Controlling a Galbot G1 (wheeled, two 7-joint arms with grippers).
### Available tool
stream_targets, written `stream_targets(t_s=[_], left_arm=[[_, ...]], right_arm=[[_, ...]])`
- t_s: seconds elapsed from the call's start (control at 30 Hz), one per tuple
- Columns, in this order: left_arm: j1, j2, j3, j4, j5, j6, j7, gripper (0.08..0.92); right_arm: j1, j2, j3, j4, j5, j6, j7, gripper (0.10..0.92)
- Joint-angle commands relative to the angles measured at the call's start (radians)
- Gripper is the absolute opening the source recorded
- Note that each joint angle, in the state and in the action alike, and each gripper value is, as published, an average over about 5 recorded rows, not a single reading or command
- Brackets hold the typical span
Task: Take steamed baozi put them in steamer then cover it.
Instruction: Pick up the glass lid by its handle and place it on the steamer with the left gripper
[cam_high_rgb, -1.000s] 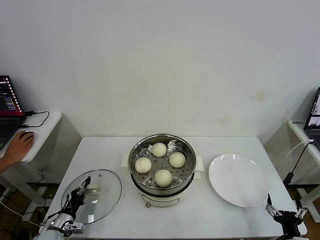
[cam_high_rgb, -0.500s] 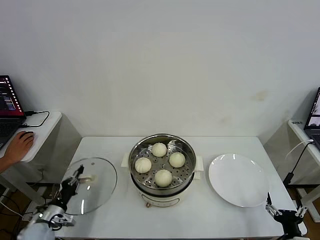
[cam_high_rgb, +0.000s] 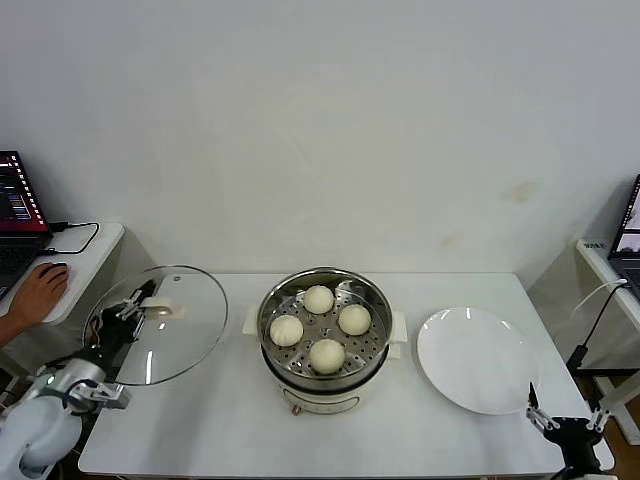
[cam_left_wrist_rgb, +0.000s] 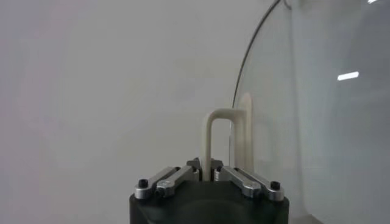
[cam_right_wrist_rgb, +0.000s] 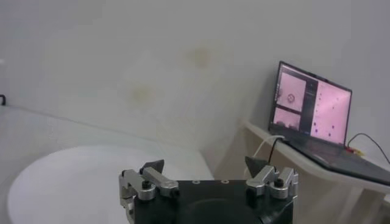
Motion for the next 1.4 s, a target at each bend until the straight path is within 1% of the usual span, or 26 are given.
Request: stream_targets(t_s=[0.03,0.3,0.43,0.67,1.07,1.4], left_arm=[[-0.062,0.078,0.115,-0.173,-0.119,0.121,0.124,0.155],[-0.232,0.050,0.366,-0.197,-0.073,0.178,0.135,0.155],[-0.321,0.008,0.479,-0.195,-0.046,0.209,0.153,0.155],[-0.456,-0.075,0.607,-0.163,0.007,0.250,0.191,0.155],[-0.571,-0.232,0.747,-0.090,0.124,0.330,0.238,0.155],[-0.619,-0.318,0.829,-0.004,0.182,0.340,0.255,0.155]], right_arm=[[-0.006,0.003,-0.022,0.012,-0.013,0.001,-0.002,0.823],[0.004,0.015,-0.052,-0.016,-0.044,0.008,-0.003,0.823],[0.006,0.025,-0.068,-0.024,-0.059,0.011,-0.002,0.823],[-0.006,0.037,-0.083,-0.021,-0.074,0.013,-0.003,0.823],[-0.010,0.054,-0.089,-0.034,-0.100,0.018,-0.004,0.823],[-0.004,0.057,-0.091,-0.053,-0.110,0.019,-0.006,0.823]])
